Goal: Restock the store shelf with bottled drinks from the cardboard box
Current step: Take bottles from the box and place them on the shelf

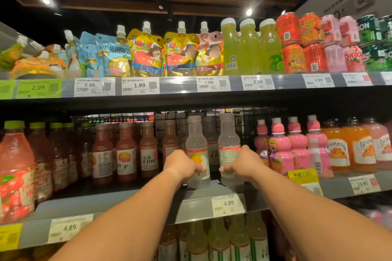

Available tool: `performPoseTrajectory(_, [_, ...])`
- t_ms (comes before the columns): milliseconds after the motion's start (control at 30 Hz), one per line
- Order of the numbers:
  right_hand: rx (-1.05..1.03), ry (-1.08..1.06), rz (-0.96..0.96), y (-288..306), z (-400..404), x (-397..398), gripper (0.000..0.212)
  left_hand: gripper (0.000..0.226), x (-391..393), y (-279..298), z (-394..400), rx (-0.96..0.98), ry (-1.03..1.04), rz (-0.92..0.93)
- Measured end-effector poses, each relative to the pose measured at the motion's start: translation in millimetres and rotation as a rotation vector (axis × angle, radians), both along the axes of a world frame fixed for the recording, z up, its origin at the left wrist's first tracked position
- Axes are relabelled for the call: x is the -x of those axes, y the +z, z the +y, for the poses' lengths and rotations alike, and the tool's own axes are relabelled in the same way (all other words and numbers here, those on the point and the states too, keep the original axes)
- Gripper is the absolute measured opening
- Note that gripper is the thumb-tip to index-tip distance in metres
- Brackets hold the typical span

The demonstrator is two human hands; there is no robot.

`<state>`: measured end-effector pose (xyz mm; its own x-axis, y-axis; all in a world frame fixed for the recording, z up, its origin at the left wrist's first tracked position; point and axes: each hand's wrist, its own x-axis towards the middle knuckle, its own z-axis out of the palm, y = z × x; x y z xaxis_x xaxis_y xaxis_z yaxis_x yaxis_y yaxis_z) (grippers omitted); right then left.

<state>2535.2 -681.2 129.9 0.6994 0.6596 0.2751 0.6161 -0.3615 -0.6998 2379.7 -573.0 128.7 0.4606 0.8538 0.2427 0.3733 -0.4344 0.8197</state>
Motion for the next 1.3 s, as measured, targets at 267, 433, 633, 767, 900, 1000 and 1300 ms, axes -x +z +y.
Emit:
performPoseTrajectory(267, [0.137, -0.018, -0.063, 5.8, 28.2, -10.9, 0.067, 0.051, -15.3, -0.5, 14.7, -0.027, -0.004, 0.102])
performPoseTrajectory(433, [0.167, -0.037, -0.089, 4.4, 34.5, -13.5, 0.063, 0.05, -16.4, -0.1, 17.0, -0.051, -0.009, 0.136])
performPoseTrajectory(633, [0.202, -0.074, -0.127, 6.8, 26.5, 1.6, 0.074, 0.043, -16.1, 1.8, -0.9, -0.174, 0.051, 0.329])
performPoseTrajectory(767, [0.179, -0.135, -0.154, 18.0, 4.7, 23.6, 0.093, 0.039, 5.1, 33.2, -22.7, -0.279, 0.067, 0.383])
performPoseTrajectory(900, [0.117, -0.159, -0.247, 17.1, -17.6, 51.2, 0.083, 0.049, 36.4, 43.3, -44.3, -0.424, 0.129, 0.343])
performPoseTrajectory(1000, [0.075, -0.14, -0.321, 7.6, -43.8, 79.6, 0.075, 0.058, 69.6, 27.3, -67.0, -0.615, 0.183, 0.342])
performPoseTrajectory(1300, [0.065, -0.017, -0.369, -66.5, -115.4, 209.8, 0.055, 0.051, 176.1, -62.8, -139.9, -0.641, 0.216, 0.375])
